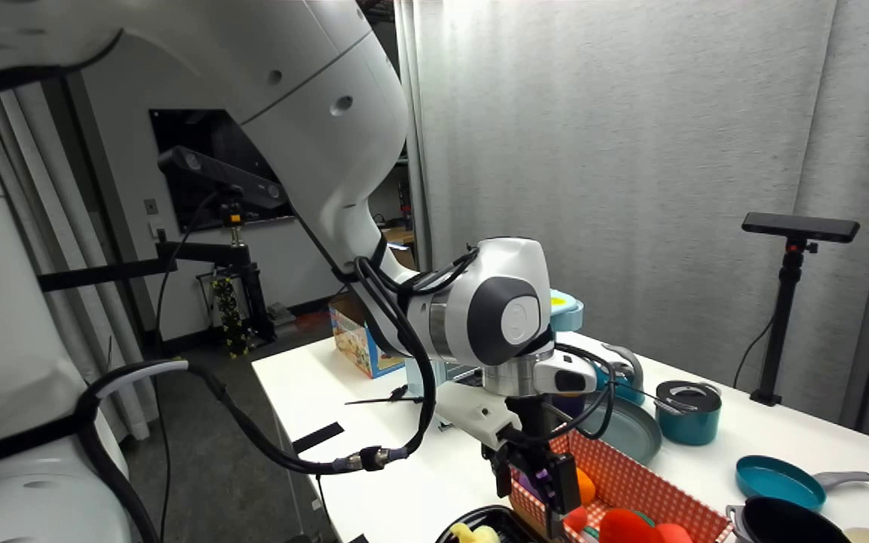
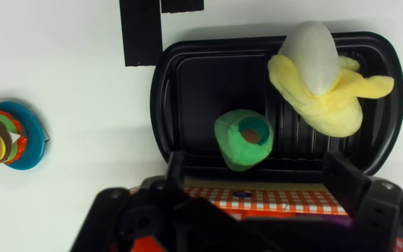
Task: Pick up the banana plush toy and the object from the carton box and put them on the tray, and then return the banana plush toy to the carton box
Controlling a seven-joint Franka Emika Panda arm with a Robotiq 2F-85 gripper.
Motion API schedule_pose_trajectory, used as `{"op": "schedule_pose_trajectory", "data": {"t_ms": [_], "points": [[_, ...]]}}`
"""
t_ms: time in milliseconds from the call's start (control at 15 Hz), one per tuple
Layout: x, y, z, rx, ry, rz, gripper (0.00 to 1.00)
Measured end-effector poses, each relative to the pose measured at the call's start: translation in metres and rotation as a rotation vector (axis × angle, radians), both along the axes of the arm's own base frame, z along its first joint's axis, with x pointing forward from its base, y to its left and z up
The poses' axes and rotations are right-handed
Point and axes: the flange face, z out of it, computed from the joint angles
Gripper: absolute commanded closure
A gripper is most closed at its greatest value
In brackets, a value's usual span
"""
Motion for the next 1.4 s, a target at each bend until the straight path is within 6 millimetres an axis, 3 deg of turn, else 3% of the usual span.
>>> {"op": "schedule_pose_trajectory", "data": {"t_ms": [533, 1067, 1400], "points": [[-0.001, 0.011, 0.014, 0.011, -0.052, 0.031, 0.00], [-0.036, 0.043, -0.013, 0.114, 0.042, 0.038, 0.00], [-0.034, 0.047, -0.022, 0.206, 0.034, 0.032, 0.00]]}}
